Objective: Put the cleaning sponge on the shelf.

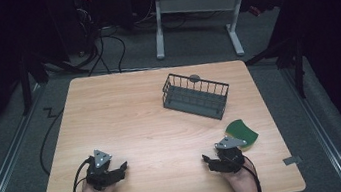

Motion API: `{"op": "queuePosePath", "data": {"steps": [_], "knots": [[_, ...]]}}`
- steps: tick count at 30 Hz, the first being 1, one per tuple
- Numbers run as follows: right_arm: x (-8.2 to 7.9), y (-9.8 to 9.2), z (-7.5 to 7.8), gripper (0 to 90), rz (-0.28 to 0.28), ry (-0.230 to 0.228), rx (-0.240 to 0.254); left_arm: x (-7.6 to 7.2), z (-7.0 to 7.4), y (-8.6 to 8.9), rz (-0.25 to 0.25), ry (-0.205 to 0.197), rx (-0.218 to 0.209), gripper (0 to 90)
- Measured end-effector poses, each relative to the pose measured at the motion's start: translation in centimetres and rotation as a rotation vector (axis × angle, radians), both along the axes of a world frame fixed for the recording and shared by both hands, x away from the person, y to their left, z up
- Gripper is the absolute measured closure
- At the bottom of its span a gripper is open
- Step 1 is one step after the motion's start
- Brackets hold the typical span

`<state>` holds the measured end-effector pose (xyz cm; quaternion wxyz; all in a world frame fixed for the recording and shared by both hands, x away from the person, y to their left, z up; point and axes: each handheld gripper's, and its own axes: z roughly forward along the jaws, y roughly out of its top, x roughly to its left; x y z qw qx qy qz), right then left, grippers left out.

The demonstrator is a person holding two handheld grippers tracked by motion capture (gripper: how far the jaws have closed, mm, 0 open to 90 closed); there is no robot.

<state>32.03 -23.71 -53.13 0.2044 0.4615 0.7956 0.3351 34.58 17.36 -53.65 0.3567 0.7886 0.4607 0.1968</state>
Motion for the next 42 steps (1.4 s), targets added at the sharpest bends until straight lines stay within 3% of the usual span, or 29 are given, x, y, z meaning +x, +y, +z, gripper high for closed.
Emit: {"op": "queuePosePath", "data": {"steps": [11, 24, 28, 36, 42], "knots": [[0.1, -0.1, 0.0, 38.2, -0.017, -0.005, 0.009, 0.0, 0.0, -0.1, -0.003, 0.004, 0.001, 24.9], [-0.5, -0.5, 0.6, 42.1, -0.030, 0.000, 0.037, -0.2, 0.2, -0.4, -0.024, 0.034, -0.071, 26.7], [-0.9, -1.0, 1.3, 42.9, -0.029, -0.012, 0.060, -0.1, 0.5, -0.9, -0.027, 0.025, -0.053, 26.6], [-0.9, -2.7, 3.4, 43.8, -0.031, -0.034, 0.093, 0.1, 1.8, -1.6, -0.053, 0.017, -0.088, 26.4], [-0.6, -4.3, 5.0, 44.3, -0.041, -0.052, 0.111, 1.5, 3.6, -2.1, -0.069, 0.032, -0.101, 29.6]]}}
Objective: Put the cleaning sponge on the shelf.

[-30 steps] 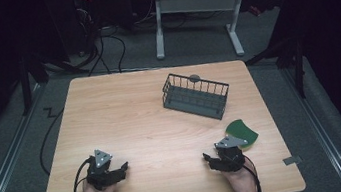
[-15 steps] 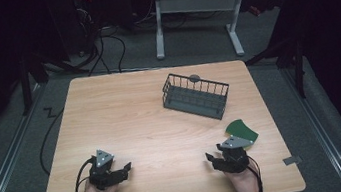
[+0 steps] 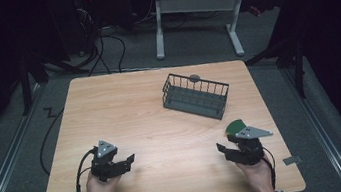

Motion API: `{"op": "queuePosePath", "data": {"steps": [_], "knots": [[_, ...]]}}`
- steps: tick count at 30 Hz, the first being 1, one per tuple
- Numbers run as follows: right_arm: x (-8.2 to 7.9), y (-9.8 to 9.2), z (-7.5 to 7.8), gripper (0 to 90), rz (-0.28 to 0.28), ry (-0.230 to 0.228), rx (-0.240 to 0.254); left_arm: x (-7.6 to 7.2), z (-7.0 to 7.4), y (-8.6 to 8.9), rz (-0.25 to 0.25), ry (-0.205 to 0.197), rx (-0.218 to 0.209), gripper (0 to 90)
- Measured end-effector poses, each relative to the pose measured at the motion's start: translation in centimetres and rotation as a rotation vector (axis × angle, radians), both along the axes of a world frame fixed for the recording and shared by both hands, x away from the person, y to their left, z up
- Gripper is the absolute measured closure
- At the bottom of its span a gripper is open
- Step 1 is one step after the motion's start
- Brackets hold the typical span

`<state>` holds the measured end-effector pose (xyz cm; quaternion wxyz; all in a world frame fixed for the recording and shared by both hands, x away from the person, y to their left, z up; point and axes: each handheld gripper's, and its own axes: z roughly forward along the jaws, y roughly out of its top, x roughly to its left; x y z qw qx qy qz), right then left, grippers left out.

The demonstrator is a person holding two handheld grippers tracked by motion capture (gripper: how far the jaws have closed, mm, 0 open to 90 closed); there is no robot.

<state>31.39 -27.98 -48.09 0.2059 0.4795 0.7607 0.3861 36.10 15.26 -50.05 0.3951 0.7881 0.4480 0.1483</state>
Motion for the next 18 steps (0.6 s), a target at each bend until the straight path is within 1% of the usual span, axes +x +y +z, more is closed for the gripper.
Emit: {"op": "queuePosePath", "data": {"steps": [1, 2, 4, 5, 6, 7, 9, 11, 13, 16, 18], "knots": [[0.4, -0.7, 0.6, 44.5, -0.002, 0.006, 0.008, 0.3, 0.3, -0.2, -0.004, 0.004, -0.003, 30.3], [0.4, -0.7, 0.6, 44.5, -0.002, 0.006, 0.008, 0.6, 0.7, -0.4, -0.009, 0.005, -0.008, 30.3], [0.8, -1.3, 1.3, 45.1, -0.006, 0.006, 0.007, 1.3, 1.3, -0.9, -0.023, 0.001, -0.013, 31.4], [1.1, -2.0, 2.1, 49.7, -0.027, -0.017, 0.013, 1.6, 1.6, -1.2, -0.029, 0.000, -0.009, 31.7], [1.1, -2.0, 2.1, 49.7, -0.027, -0.017, 0.013, 1.9, 1.8, -1.5, -0.035, 0.003, -0.006, 31.7], [1.3, -2.4, 2.4, 50.7, -0.038, -0.028, 0.015, 2.3, 2.1, -2.0, -0.042, 0.003, 0.001, 31.8], [1.7, -3.3, 3.3, 51.8, -0.067, -0.043, 0.044, 2.8, 2.5, -2.8, -0.058, 0.001, 0.013, 32.5], [2.2, -4.0, 3.9, 52.1, -0.080, -0.053, 0.053, 3.5, 3.0, -3.6, -0.072, 0.004, 0.021, 32.7], [2.7, -4.5, 4.3, 52.5, -0.090, -0.052, 0.057, 4.1, 3.5, -4.3, -0.086, -0.002, 0.026, 32.7], [3.6, -5.0, 4.7, 52.9, -0.100, -0.045, 0.044, 5.2, 4.4, -5.3, -0.104, -0.018, 0.040, 32.9], [4.1, -5.4, 4.8, 53.1, -0.103, -0.039, 0.051, 6.0, 4.9, -5.8, -0.112, -0.022, 0.026, 33.5]]}}
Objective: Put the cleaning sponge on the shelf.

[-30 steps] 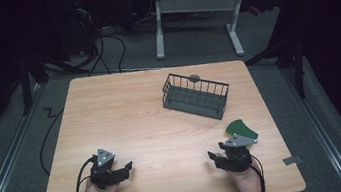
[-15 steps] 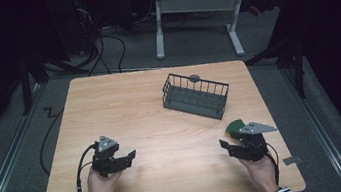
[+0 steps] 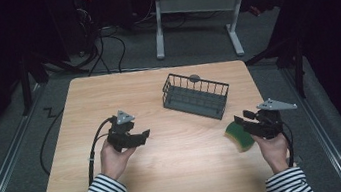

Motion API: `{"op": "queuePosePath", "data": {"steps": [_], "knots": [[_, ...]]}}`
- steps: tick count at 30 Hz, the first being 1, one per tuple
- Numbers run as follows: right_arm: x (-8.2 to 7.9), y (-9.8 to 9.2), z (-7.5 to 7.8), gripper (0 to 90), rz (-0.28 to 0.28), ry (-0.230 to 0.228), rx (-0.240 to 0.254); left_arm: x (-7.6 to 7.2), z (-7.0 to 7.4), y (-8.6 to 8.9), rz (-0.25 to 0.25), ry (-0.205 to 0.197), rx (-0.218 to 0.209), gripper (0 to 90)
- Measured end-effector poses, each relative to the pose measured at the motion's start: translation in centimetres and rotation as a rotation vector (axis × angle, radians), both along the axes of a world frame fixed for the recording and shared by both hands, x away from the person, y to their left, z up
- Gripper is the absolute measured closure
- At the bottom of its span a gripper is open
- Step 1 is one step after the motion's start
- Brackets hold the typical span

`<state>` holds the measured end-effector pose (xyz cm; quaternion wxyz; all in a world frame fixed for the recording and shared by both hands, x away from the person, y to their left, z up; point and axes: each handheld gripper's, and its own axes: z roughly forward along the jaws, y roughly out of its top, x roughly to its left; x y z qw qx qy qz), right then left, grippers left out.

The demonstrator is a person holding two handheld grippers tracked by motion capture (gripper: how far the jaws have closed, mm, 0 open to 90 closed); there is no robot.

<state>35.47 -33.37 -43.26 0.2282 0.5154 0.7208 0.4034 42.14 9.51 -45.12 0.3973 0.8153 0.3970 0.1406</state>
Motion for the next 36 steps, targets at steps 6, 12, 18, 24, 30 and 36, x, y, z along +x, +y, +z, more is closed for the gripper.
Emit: {"op": "queuePosePath", "data": {"steps": [6, 12, 18, 24, 30, 36], "knots": [[1.9, -0.6, 0.6, 54.2, -0.009, 0.006, 0.001, 2.6, 0.9, -1.7, -0.005, -0.001, -0.013, 34.3], [4.5, -1.2, 1.0, 55.4, -0.021, 0.011, 0.036, 4.7, 1.7, -3.7, 0.000, -0.018, 0.007, 36.4], [6.4, -0.6, 1.7, 56.2, -0.017, 0.009, -0.002, 6.5, 2.8, -5.7, 0.004, -0.054, 0.033, 36.1], [7.4, 0.0, 2.3, 56.4, -0.016, 0.003, -0.030, 8.5, 3.3, -6.8, 0.019, -0.037, 0.033, 36.0], [8.9, -0.1, 3.0, 56.6, -0.024, 0.005, -0.039, 10.8, 3.8, -7.2, 0.064, -0.032, 0.009, 38.1], [11.1, -0.2, 3.3, 56.6, -0.045, 0.025, -0.039, 12.8, 3.6, -7.3, 0.101, -0.009, -0.021, 42.2]]}}
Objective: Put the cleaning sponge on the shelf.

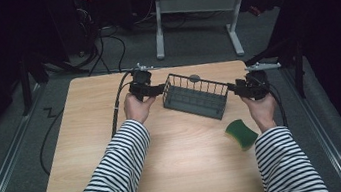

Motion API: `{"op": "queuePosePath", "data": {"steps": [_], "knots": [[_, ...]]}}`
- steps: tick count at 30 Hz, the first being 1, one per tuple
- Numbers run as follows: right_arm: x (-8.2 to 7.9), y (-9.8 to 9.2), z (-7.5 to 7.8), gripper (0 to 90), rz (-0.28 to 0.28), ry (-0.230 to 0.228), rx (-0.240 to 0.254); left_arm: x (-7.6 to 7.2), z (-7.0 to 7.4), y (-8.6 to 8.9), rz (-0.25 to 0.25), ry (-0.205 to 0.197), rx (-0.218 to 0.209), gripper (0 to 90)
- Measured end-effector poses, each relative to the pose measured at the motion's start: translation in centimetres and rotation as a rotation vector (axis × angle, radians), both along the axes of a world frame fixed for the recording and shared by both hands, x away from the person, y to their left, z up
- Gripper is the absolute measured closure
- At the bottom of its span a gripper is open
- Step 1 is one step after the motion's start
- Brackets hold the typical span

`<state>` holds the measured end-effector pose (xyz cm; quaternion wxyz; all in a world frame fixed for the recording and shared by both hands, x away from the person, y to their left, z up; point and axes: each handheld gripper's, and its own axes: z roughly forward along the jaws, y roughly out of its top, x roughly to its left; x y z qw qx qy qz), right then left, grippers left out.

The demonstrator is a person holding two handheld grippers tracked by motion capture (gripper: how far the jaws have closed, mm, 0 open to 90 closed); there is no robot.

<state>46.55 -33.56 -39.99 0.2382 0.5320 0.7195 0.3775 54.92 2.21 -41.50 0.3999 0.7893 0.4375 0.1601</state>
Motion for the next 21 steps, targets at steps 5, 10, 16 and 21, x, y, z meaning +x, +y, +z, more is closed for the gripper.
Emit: {"op": "queuePosePath", "data": {"steps": [5, 10, 16, 21], "knots": [[1.5, 0.0, -0.6, 56.8, -0.023, 0.012, 0.015, 0.9, -0.4, -0.8, -0.003, 0.008, 0.016, 43.7], [2.8, -0.4, -2.1, 56.7, -0.065, 0.053, 0.017, 1.6, -1.5, -1.5, 0.005, 0.021, 0.014, 47.9], [3.8, -0.7, -3.2, 58.0, -0.089, 0.081, 0.021, 1.9, -2.2, -1.8, -0.012, 0.032, 0.014, 56.3], [4.4, -0.8, -3.7, 60.7, -0.087, 0.104, 0.031, 2.0, -2.5, -1.9, -0.019, 0.037, 0.002, 63.4]]}}
